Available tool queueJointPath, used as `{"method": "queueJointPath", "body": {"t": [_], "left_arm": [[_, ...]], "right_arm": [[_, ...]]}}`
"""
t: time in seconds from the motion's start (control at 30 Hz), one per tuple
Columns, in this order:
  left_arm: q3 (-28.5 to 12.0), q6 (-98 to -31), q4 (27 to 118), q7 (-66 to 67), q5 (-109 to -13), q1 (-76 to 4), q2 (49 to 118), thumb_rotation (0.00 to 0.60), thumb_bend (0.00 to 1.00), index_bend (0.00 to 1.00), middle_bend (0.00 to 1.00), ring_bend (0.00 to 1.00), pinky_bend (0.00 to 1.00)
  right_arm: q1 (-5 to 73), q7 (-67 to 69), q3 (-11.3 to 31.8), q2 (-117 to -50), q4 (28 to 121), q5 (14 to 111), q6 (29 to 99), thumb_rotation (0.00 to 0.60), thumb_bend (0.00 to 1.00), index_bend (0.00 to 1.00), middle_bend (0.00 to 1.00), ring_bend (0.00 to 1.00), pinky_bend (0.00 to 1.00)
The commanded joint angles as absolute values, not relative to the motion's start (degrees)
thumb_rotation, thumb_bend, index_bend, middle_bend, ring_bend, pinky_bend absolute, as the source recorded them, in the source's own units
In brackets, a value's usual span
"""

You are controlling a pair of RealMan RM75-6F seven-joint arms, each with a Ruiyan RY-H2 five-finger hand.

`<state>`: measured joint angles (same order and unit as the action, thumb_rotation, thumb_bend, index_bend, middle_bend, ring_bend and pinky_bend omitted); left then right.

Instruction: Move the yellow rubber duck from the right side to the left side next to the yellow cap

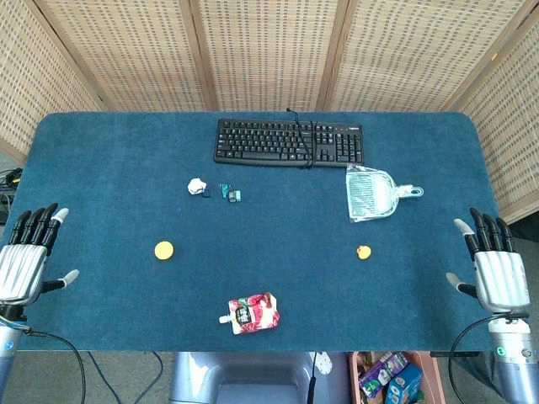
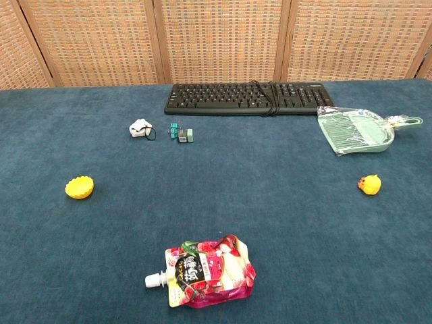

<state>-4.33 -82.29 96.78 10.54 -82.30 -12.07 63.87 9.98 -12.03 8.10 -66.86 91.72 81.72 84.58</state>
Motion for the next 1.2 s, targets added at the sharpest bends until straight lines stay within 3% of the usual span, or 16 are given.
{"method": "queueJointPath", "body": {"t": [0.03,0.23,0.5,0.67,0.83,1.2], "left_arm": [[-4.45,-82.11,96.67,10.44,-82.21,-12.16,63.87,0.600,0.00,0.00,0.00,0.00,0.00],[-4.75,-81.55,96.56,10.18,-81.64,-12.33,63.87,0.600,0.00,0.00,0.00,0.00,0.00],[-4.99,-80.27,96.29,11.41,-80.61,-12.86,64.50,0.600,0.00,0.00,0.00,0.00,0.00],[-5.03,-80.31,96.47,12.21,-80.35,-12.82,64.82,0.600,0.00,0.00,0.00,0.00,0.00],[-5.37,-80.00,96.23,12.20,-79.41,-12.85,64.94,0.600,0.00,0.00,0.00,0.00,0.00],[-6.06,-78.50,95.66,11.42,-77.49,-13.31,64.72,0.600,0.00,0.00,0.00,0.00,0.00]], "right_arm": [[10.12,-11.82,7.93,-66.87,91.58,81.90,84.20,0.600,0.00,0.00,0.00,0.00,0.00],[11.72,-9.69,6.95,-67.79,89.31,83.46,81.17,0.600,0.00,0.00,0.00,0.00,0.00],[21.09,-3.04,5.44,-71.91,81.41,88.34,67.68,0.600,0.00,0.01,0.00,0.00,0.00],[28.09,0.41,6.37,-75.96,76.30,89.12,59.34,0.600,0.02,0.12,0.00,0.00,0.00],[32.82,2.31,6.80,-80.49,71.40,88.44,53.13,0.600,0.15,0.27,0.00,0.00,0.00],[36.15,3.39,5.39,-85.60,64.76,88.10,49.71,0.600,0.20,0.31,0.00,0.00,0.00]]}}
